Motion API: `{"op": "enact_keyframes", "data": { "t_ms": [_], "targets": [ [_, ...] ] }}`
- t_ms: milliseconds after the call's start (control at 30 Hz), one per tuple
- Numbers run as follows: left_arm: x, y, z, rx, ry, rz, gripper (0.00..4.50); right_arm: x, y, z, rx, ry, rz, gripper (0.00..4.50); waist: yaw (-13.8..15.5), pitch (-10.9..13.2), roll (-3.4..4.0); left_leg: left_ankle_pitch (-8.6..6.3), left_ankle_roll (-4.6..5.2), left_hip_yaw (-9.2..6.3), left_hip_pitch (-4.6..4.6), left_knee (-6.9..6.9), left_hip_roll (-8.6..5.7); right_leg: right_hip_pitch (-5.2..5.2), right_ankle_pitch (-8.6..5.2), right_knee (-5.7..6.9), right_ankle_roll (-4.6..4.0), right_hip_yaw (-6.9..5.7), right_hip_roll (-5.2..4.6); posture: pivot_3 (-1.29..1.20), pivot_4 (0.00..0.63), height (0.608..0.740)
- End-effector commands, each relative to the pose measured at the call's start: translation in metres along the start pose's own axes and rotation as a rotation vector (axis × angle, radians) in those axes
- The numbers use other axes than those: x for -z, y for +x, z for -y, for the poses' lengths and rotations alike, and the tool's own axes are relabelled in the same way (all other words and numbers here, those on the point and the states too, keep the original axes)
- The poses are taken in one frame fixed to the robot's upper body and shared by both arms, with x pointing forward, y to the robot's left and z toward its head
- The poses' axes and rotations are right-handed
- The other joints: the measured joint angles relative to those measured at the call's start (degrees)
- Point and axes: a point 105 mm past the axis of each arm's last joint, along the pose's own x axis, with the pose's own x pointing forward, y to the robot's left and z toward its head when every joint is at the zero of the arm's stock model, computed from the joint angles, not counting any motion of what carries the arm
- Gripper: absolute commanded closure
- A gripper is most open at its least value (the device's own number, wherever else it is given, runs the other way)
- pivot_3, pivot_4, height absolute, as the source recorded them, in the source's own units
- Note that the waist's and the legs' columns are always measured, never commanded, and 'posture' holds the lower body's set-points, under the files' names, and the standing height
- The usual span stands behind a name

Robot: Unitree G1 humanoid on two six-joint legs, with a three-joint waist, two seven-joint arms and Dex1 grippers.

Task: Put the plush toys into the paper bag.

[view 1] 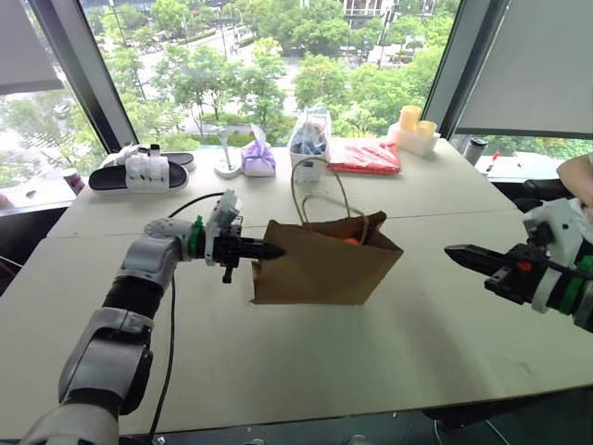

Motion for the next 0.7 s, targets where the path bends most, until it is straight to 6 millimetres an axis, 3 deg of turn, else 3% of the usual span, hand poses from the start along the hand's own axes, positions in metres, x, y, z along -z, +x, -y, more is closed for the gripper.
{"op": "enact_keyframes", "data": {
  "t_ms": [33,233,433,500,700],
  "targets": [
    [0.010,-0.004,-0.006,-0.028,0.032,-0.061,3.11,-0.010,-0.001,-0.009,-0.015,-0.050,0.027,4.50,0.12,0.03,-0.04,0.00,0.00,-0.01,-0.01,0.01,0.00,0.00,0.00,0.00,0.00,0.00,0.00,0.00,0.150,0.740],
    [0.025,-0.024,-0.008,-0.096,-0.008,-0.120,0.14,-0.013,0.005,-0.014,-0.055,-0.064,0.017,4.50,0.21,0.03,-0.05,0.00,0.00,-0.03,-0.03,0.04,0.00,-0.01,0.00,0.01,0.01,-0.01,0.00,0.00,0.150,0.740],
    [0.013,-0.064,0.004,-0.227,0.006,-0.134,0.03,0.002,0.008,-0.030,-0.181,-0.094,-0.089,4.50,-0.25,0.03,-0.04,-0.01,0.01,-0.13,-0.03,-0.01,0.07,-0.10,0.00,0.06,0.02,-0.01,0.01,0.00,0.150,0.740],
    [0.005,-0.076,0.017,-0.259,-0.019,-0.117,0.03,0.008,0.008,-0.035,-0.221,-0.114,-0.126,4.50,-0.20,0.03,-0.04,-0.02,0.02,-0.15,-0.04,-0.02,0.08,-0.10,0.00,0.05,0.03,-0.01,0.01,0.00,0.150,0.740],
    [-0.017,-0.082,0.061,-0.329,-0.073,-0.046,0.03,0.008,0.011,-0.041,-0.299,-0.146,-0.146,4.50,-0.17,0.03,-0.02,-0.04,0.04,-0.14,0.00,0.02,0.31,-0.05,-0.01,0.04,0.03,0.03,0.01,0.00,0.150,0.740]
  ]
}}
